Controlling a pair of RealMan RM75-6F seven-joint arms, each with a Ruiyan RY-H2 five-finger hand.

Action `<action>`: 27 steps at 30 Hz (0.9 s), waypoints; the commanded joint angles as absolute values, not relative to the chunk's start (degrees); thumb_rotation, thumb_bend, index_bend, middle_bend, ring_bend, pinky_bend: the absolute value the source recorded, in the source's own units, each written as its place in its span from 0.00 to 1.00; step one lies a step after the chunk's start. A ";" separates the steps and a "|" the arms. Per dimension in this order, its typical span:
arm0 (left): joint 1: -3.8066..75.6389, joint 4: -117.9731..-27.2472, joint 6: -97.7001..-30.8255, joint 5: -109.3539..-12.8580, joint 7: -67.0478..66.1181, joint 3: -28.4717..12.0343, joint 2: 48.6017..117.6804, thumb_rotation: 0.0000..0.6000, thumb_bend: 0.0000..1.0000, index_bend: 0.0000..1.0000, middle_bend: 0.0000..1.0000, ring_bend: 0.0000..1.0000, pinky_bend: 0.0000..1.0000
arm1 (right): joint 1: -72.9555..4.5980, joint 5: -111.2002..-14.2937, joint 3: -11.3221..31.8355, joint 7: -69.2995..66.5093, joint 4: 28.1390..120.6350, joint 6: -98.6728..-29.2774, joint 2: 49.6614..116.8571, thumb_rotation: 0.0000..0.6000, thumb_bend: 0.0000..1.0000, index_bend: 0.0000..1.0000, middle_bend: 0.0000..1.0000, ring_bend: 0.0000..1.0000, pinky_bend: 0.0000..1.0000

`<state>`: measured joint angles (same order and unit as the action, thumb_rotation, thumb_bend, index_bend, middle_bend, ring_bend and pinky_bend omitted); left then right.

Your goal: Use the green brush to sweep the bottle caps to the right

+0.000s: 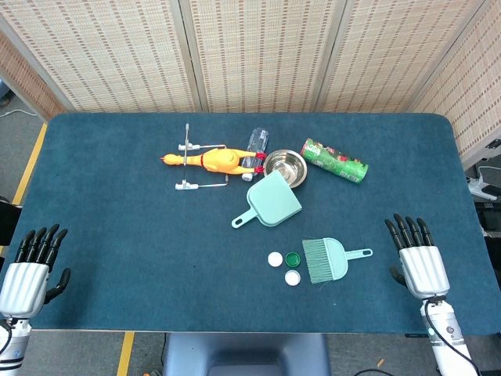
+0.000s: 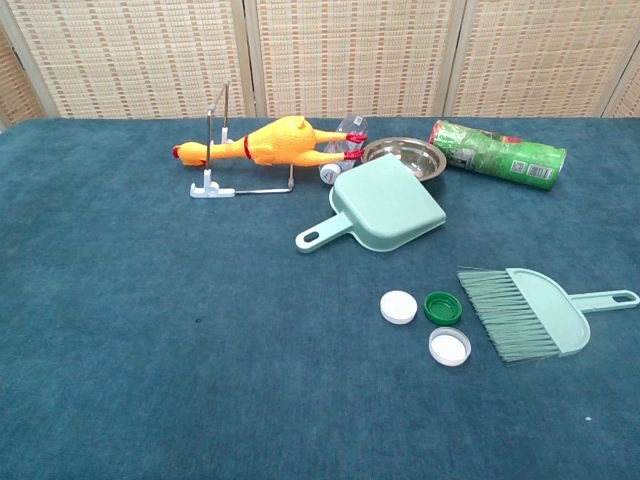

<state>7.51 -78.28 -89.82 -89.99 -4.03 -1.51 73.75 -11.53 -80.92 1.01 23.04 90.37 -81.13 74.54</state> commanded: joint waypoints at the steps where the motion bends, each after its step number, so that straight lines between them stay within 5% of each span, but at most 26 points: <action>1: 8.04 -77.49 -88.79 -89.64 -4.23 -1.89 74.20 1.00 0.42 0.00 0.00 0.00 0.07 | -11.82 -79.92 1.33 24.37 89.89 -79.98 75.08 1.00 0.12 0.00 0.00 0.00 0.00; 10: 9.00 -75.28 -86.14 -88.68 -2.78 -2.10 74.98 1.00 0.42 0.00 0.00 0.00 0.07 | -13.33 -79.86 1.51 27.04 86.95 -76.84 77.83 1.00 0.12 0.02 0.00 0.00 0.00; 18: 9.39 -74.58 -85.24 -87.96 -2.42 -2.51 75.45 1.00 0.42 0.00 0.00 0.00 0.07 | -17.96 -80.37 0.79 27.47 75.29 -67.83 83.98 1.00 0.12 0.27 0.21 0.00 0.00; 27: 9.20 -74.67 -84.75 -87.36 -3.09 -2.41 75.41 1.00 0.42 0.00 0.00 0.00 0.07 | -20.06 -79.91 1.60 21.78 66.51 -64.01 89.33 1.00 0.17 0.38 0.29 0.05 0.01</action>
<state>9.23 -74.76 -84.83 -87.38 -3.22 -2.42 75.49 -19.60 -79.77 1.40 22.58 67.29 -64.31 88.61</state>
